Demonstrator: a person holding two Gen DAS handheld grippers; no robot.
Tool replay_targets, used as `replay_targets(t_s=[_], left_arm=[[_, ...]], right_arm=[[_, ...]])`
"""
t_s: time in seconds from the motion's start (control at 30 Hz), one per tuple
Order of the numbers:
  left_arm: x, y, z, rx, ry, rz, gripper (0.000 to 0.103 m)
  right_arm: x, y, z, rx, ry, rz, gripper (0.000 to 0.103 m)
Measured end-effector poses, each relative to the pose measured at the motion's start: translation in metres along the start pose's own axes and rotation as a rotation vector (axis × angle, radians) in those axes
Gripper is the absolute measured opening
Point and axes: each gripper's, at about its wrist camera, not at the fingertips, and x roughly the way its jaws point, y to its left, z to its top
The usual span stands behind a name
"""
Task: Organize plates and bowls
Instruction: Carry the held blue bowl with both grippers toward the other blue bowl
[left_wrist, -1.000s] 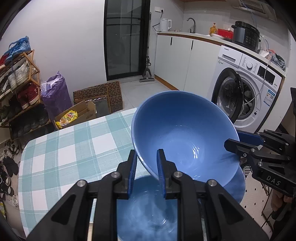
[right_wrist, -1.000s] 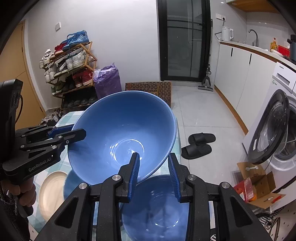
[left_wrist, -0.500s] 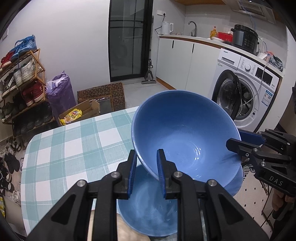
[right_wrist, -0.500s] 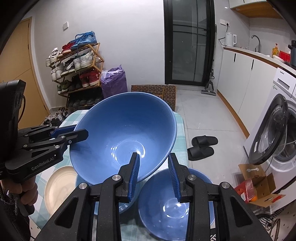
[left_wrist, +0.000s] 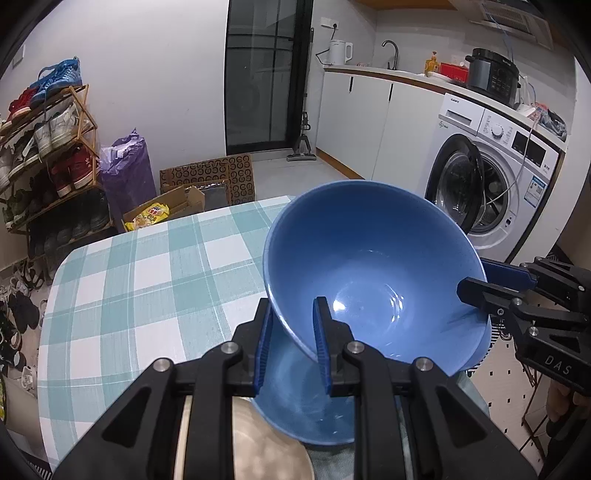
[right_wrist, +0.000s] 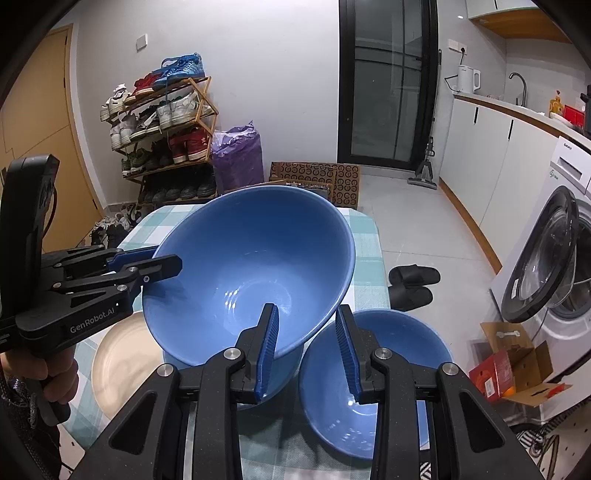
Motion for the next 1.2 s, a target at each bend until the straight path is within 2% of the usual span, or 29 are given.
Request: replay_targets(t_s=[1.2], left_arm=[[0.018,0.029,-0.050,-0.056,0.079,0.029,0.020]], right_arm=[[0.046,0.033,-0.038,-0.033,0.096,0.062,0.033]])
